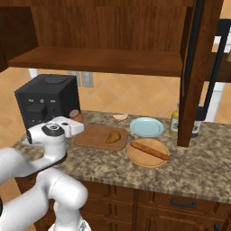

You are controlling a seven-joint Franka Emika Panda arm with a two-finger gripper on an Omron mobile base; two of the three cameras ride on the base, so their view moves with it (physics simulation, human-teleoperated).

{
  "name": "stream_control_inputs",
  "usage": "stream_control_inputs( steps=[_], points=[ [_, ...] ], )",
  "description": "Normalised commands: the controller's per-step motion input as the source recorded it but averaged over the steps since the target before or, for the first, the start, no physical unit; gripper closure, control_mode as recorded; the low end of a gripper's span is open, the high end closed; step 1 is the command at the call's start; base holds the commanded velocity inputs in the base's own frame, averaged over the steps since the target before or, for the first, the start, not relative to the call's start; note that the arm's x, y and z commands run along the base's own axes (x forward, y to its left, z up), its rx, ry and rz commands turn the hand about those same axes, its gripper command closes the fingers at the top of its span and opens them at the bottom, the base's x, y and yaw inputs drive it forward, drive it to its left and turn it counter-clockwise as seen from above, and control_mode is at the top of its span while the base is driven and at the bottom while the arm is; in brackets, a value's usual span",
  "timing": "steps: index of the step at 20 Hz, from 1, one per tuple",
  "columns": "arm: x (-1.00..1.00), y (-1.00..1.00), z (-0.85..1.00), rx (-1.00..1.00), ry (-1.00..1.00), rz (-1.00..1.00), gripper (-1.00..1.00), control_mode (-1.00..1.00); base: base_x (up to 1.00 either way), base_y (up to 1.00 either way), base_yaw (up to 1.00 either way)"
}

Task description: From the different types of pastries on the counter, select a croissant and place it on the cutting board. Then retrieve a jar of jam from the cabinet and place it alongside the croissant on the cutting board.

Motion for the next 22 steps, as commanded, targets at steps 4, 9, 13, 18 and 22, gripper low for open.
stream_control_inputs(
  steps=[4,9,13,18,22],
  points=[
    [0.35,-0.09,-0.68,0.00,0.07,0.00,1.00,-1.00,0.00,0.00,0.00],
    [0.33,-0.40,-0.67,0.04,0.11,0.00,1.00,-1.00,0.00,0.00,0.00],
    [0.36,-0.33,-0.64,0.07,0.07,0.00,1.00,-1.00,0.00,0.00,0.00],
    [0.37,-0.22,-0.61,0.01,0.06,0.00,1.00,-1.00,0.00,0.00,0.00],
    [0.22,-0.04,-0.44,0.00,0.04,0.01,1.00,-1.00,0.00,0.00,0.00]
  ],
)
